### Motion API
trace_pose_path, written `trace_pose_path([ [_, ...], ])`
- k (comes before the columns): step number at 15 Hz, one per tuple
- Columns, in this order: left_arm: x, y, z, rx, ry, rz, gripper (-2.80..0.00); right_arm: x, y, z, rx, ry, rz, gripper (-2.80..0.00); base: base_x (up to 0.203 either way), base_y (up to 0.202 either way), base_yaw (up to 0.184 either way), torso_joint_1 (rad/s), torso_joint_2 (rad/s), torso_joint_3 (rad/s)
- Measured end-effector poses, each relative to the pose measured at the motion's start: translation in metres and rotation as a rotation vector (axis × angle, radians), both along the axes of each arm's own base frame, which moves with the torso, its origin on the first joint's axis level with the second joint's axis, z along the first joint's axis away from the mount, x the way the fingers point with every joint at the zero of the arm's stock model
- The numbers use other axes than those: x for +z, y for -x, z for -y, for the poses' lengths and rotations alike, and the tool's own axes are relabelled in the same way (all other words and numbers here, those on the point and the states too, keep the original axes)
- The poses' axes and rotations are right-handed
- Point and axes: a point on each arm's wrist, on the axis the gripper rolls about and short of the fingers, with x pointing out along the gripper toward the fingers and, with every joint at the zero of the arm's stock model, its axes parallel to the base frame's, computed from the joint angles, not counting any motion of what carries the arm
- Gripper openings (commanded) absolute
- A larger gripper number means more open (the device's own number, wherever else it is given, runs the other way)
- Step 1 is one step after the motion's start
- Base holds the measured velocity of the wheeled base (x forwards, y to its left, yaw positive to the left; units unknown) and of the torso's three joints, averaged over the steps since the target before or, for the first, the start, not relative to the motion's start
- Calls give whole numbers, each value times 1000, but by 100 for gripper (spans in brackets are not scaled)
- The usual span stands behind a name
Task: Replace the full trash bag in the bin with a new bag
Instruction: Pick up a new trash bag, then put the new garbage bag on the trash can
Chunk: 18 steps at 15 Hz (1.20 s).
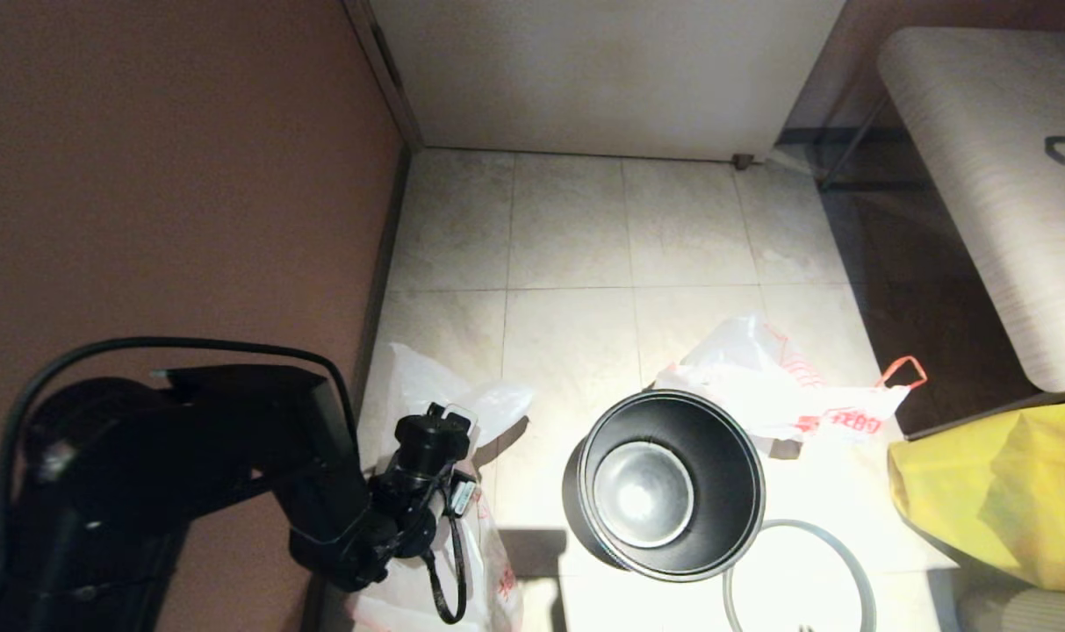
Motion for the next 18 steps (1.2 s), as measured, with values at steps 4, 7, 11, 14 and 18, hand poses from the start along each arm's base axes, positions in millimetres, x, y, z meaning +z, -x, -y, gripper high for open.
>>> trace_pose_path([
  [4, 75, 77, 13, -153, 108, 49, -280, 0, 0, 0, 0, 0, 0, -280, 0, 0, 0, 0, 0, 0],
  [7, 126, 130, 40, -348, 205, 49, -280, 0, 0, 0, 0, 0, 0, -280, 0, 0, 0, 0, 0, 0],
  [11, 205, 184, 71, -559, 432, -171, -280, 0, 0, 0, 0, 0, 0, -280, 0, 0, 0, 0, 0, 0],
  [14, 213, 206, 70, -595, 426, -455, -280, 0, 0, 0, 0, 0, 0, -280, 0, 0, 0, 0, 0, 0],
  [18, 202, 191, 97, -573, 375, -496, -280, 0, 0, 0, 0, 0, 0, -280, 0, 0, 0, 0, 0, 0],
])
